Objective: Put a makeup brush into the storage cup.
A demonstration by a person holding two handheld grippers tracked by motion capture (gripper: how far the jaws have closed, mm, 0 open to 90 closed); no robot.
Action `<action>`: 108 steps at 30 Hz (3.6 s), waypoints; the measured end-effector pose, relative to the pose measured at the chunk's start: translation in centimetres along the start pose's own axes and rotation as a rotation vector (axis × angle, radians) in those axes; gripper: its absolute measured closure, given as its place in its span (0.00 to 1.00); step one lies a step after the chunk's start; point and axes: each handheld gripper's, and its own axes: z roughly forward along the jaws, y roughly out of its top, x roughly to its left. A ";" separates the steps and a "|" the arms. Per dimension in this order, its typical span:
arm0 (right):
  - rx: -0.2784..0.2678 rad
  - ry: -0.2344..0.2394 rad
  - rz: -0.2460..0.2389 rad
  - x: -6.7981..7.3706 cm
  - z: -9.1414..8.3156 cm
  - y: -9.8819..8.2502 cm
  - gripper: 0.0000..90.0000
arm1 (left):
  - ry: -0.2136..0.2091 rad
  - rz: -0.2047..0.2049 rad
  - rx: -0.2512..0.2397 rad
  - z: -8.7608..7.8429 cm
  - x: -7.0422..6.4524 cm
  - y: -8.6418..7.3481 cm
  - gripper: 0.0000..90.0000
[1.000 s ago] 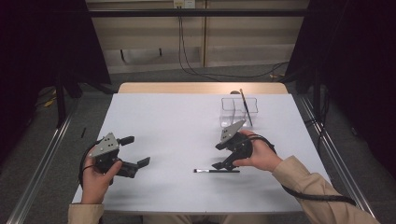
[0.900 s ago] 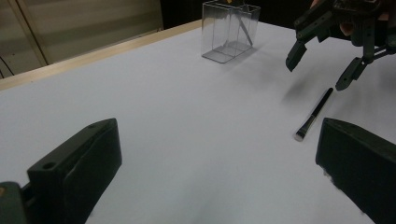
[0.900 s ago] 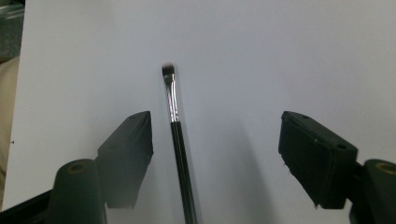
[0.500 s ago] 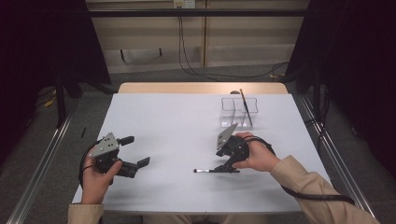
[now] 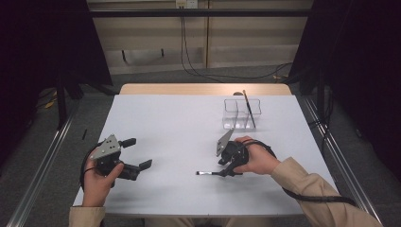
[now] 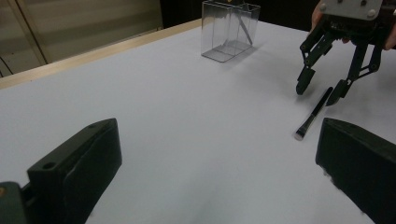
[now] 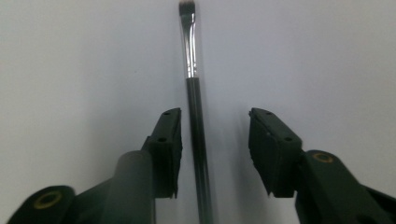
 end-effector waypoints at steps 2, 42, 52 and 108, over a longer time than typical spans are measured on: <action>0.018 -0.012 0.008 0.0 0.2 0.0 0.65 | 0.000 -0.001 0.004 0.0 0.0 0.0 0.00; -0.018 -0.034 0.136 -0.1 0.3 0.5 0.94 | -0.003 -0.002 0.002 0.1 0.0 -0.1 0.00; -0.220 -0.069 0.223 -1.0 -1.7 0.0 0.94 | -0.003 -0.003 0.005 0.0 0.0 -0.1 0.00; -0.918 -0.287 0.439 -3.4 -8.4 -3.1 0.94 | 0.001 -0.011 -0.008 -0.2 0.0 -0.1 0.00</action>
